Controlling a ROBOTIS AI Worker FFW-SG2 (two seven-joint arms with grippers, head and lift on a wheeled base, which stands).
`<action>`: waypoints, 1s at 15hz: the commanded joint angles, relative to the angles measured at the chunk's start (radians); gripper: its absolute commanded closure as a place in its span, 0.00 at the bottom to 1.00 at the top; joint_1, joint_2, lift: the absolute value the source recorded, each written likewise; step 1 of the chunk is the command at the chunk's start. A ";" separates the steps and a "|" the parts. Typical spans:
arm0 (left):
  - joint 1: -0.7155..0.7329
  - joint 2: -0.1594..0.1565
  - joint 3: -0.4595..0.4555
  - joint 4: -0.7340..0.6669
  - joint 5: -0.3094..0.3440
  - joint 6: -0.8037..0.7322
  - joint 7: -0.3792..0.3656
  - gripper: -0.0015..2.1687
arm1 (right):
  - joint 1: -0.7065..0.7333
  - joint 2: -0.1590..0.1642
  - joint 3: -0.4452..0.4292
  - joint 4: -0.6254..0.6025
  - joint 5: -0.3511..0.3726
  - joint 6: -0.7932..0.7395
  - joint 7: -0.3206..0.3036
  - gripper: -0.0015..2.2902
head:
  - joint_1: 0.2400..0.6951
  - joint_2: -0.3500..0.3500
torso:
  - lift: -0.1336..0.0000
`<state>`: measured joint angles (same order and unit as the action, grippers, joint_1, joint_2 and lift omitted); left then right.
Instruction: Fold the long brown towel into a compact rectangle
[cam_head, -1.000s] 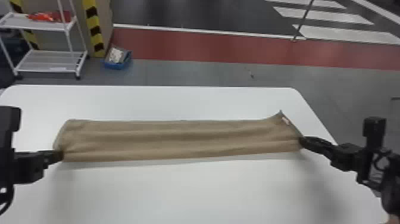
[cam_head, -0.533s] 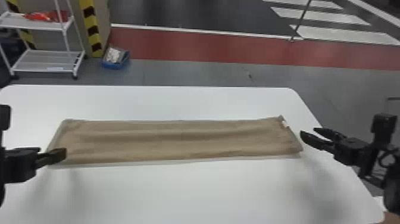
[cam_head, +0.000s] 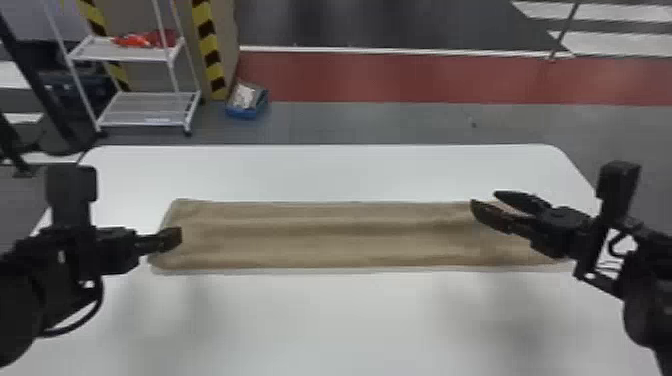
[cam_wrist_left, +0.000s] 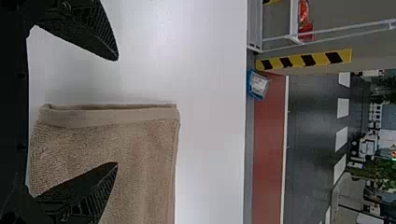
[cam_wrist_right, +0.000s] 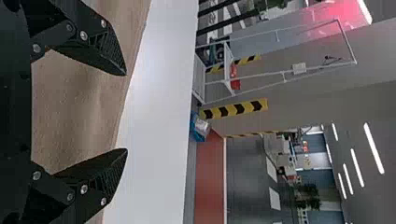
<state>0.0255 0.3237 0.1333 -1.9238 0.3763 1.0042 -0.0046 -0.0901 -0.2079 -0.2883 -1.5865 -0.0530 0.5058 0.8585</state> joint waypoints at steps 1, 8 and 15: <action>-0.016 0.000 -0.011 0.034 0.000 -0.005 -0.002 0.06 | -0.034 0.054 0.109 0.013 0.058 0.000 -0.006 0.84 | 1.00 0.56 | 0.04; -0.032 -0.002 -0.037 0.091 -0.005 -0.066 0.000 0.07 | -0.069 0.093 0.258 0.154 0.107 -0.092 -0.050 0.88 | 1.00 0.73 | 0.04; -0.039 0.000 -0.053 0.118 -0.013 -0.063 -0.014 0.25 | -0.060 0.094 0.256 0.172 0.101 -0.111 -0.053 0.88 | 1.00 0.76 | 0.04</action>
<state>-0.0125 0.3236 0.0818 -1.8074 0.3639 0.9393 -0.0137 -0.1523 -0.1135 -0.0275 -1.4210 0.0509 0.3997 0.8053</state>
